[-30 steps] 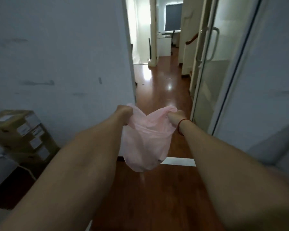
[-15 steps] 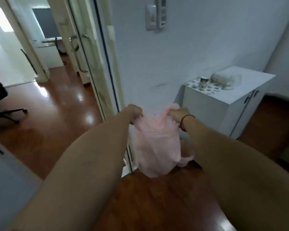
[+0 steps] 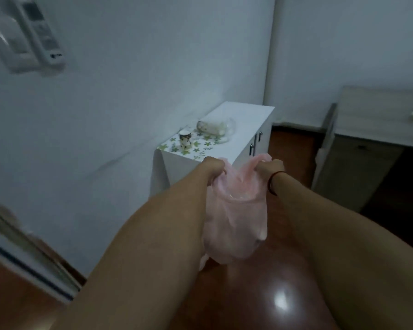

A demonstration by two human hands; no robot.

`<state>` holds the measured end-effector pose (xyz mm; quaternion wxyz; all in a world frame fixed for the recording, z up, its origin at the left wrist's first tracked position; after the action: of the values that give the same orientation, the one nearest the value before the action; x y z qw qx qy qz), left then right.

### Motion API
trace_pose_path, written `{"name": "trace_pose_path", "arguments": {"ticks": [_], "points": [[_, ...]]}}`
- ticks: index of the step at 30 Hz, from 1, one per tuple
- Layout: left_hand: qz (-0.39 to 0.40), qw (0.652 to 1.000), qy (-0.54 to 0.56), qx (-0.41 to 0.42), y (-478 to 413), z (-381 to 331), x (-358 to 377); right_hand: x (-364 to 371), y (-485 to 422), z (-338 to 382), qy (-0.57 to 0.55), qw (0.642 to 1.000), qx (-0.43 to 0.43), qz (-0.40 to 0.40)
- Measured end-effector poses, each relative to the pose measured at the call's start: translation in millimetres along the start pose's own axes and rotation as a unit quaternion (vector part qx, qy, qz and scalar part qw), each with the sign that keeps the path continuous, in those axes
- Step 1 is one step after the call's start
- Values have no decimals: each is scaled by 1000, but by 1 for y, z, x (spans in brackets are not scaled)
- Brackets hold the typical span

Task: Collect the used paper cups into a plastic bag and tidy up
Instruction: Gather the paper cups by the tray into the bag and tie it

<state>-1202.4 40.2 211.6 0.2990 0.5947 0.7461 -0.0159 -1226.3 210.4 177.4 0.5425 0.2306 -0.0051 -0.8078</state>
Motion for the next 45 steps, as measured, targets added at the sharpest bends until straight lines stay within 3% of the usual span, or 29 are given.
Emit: {"name": "trace_pose_path", "arguments": {"ticks": [13,21,27,33,40,45], "points": [[24,998,-13,48,-146,-209,264,-208,-262,4,-53,981,78,-167],[132,988,-22,83,-224,-352,439,-324,-402,11,-86,955,101,-265],[195,963,-74,172,-230,-441,548,-417,-475,23,-108,933,109,-326],[225,956,-67,177,-234,-496,672,-519,-551,-3,-88,920,109,-365],[266,941,-40,204,-196,-577,821,-666,-635,-27,37,926,87,-365],[272,938,-11,214,-161,-637,921,-765,-687,-42,16,918,69,-391]]}}
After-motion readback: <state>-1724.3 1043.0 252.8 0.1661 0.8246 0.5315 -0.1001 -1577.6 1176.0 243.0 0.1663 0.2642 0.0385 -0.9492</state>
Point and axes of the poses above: each hand's wrist, its own y-axis away from the middle knuckle, its own x-axis out of the palm, z = x × y, the point moved 3 cm from there along -y, towards the middle knuckle, and after that the axes turned 8 degrees about -z, right-handed, at the moved point
